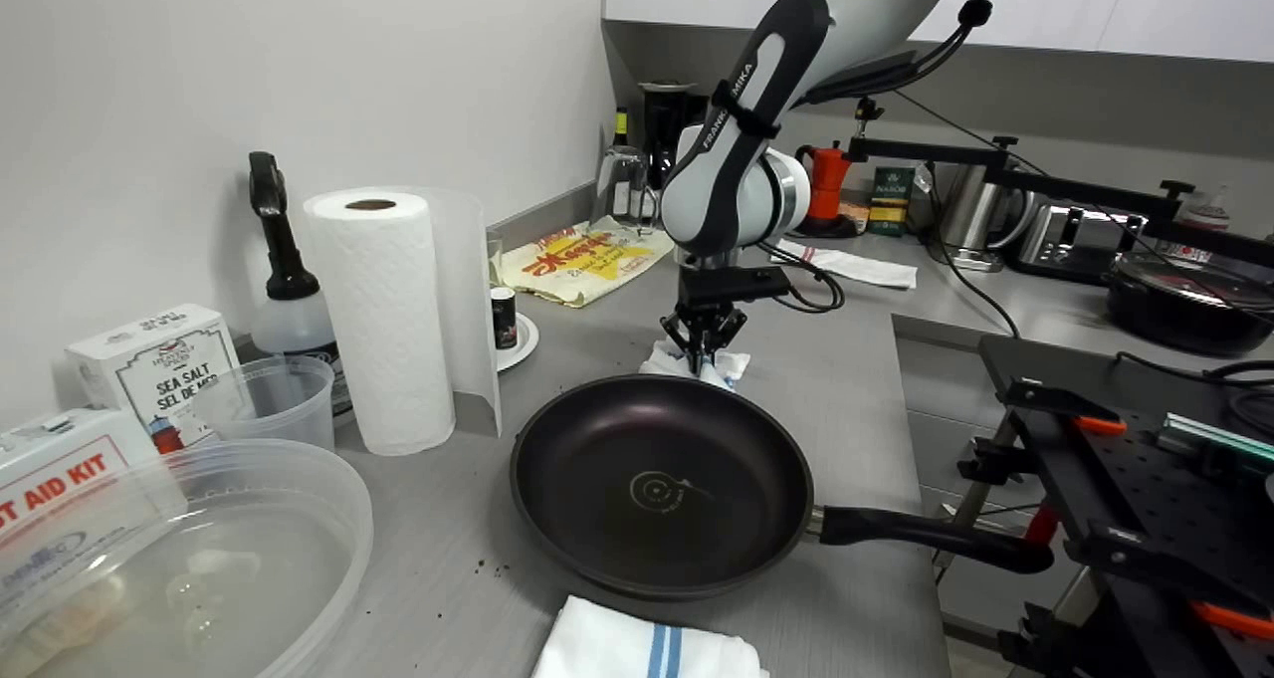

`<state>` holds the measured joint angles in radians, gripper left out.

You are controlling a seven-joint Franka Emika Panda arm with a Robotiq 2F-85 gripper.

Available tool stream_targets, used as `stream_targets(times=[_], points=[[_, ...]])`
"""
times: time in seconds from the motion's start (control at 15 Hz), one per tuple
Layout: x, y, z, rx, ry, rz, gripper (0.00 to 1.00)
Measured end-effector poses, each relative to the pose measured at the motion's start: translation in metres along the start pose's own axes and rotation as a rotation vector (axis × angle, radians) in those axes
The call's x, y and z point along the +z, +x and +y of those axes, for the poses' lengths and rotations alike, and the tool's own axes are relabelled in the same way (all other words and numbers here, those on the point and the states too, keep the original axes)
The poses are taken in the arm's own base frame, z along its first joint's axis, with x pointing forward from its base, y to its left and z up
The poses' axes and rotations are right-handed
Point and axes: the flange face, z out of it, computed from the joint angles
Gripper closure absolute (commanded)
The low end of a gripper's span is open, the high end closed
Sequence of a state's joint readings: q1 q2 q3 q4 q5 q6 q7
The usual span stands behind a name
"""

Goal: Use the towel to wipe the pan.

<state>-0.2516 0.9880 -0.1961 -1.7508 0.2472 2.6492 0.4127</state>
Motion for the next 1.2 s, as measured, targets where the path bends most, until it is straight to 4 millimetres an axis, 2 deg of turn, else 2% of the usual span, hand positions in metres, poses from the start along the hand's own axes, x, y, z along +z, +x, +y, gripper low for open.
stream_targets(times=[0.53, 0.73, 0.93, 1.2], points=[[0.000, 0.000, 0.000, 0.000, 0.000, -0.001, 0.98], [-0.007, 0.001, -0.001, -0.007, 0.002, -0.018, 0.98], [-0.033, 0.006, -0.002, -0.044, 0.022, -0.023, 0.98], [-0.090, 0.008, 0.009, -0.112, 0.056, 0.018, 0.98]])
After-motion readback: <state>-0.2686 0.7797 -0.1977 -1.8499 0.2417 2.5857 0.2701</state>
